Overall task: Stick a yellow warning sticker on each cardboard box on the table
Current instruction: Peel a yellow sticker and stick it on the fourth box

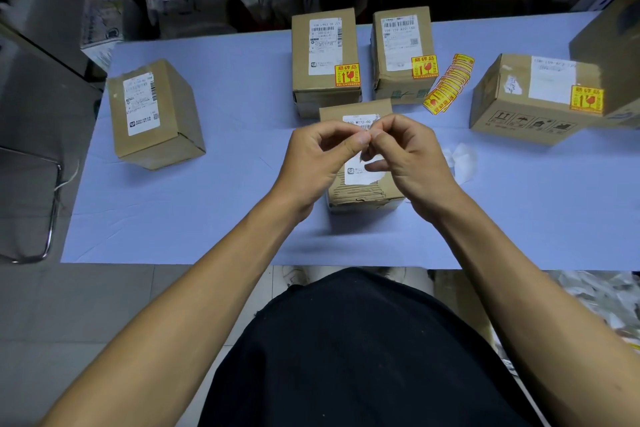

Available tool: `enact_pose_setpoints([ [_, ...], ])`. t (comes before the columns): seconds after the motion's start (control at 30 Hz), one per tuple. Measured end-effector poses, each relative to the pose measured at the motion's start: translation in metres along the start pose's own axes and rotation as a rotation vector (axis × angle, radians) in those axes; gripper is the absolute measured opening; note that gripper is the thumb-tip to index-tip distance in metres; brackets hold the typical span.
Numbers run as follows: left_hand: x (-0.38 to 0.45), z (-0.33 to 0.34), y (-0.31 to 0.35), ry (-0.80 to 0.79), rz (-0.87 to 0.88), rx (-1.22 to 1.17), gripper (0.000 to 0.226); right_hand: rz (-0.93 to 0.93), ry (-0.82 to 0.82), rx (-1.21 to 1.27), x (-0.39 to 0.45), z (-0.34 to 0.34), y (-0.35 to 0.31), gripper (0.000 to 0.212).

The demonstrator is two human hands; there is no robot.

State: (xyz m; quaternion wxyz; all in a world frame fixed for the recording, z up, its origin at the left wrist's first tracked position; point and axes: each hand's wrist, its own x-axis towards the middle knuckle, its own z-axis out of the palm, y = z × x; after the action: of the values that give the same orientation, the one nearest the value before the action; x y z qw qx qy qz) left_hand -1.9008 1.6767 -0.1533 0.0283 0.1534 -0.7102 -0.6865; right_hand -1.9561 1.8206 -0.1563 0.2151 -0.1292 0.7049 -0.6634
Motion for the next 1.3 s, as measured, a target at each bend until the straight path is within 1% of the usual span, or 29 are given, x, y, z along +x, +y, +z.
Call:
enact_pose_setpoints([
  [0.17,-0.003,0.006,-0.004,0.023,-0.044,-0.046,0.006,-0.005,-0.021,-0.04,0.001,-0.003,0.005,0.017],
  [0.27,-0.001,0.01,-0.005,0.045,-0.115,-0.036,0.009,0.015,-0.017,-0.043,0.001,-0.005,0.009,0.017],
  [0.33,0.002,0.014,-0.005,0.071,-0.195,-0.082,0.014,0.04,0.005,-0.038,0.002,-0.008,0.013,0.018],
  [0.4,0.006,0.017,-0.007,0.14,-0.288,-0.162,0.019,0.096,0.075,-0.037,0.005,-0.014,0.021,0.018],
  [0.47,0.011,0.02,-0.01,0.223,-0.36,-0.214,0.018,0.168,0.171,-0.077,0.008,-0.025,0.033,0.017],
  [0.57,0.016,0.021,-0.017,0.297,-0.419,-0.257,0.015,0.271,0.261,-0.113,0.008,-0.047,0.054,0.017],
  [0.7,0.021,0.023,-0.024,0.331,-0.453,-0.242,0.015,0.39,0.319,-0.129,0.007,-0.076,0.082,0.016],
  [0.9,0.024,0.04,-0.034,0.332,-0.479,-0.19,0.013,0.514,0.29,-0.212,0.007,-0.103,0.114,0.022],
  [1.07,0.022,0.057,-0.038,0.318,-0.488,-0.136,0.016,0.551,0.256,-0.303,0.006,-0.117,0.133,0.016],
  [1.23,0.021,0.062,-0.04,0.298,-0.503,-0.099,0.014,0.58,0.272,-0.4,0.003,-0.125,0.144,0.02],
  [1.3,0.021,0.061,-0.04,0.289,-0.508,-0.084,0.014,0.569,0.276,-0.434,0.002,-0.125,0.144,0.025],
])
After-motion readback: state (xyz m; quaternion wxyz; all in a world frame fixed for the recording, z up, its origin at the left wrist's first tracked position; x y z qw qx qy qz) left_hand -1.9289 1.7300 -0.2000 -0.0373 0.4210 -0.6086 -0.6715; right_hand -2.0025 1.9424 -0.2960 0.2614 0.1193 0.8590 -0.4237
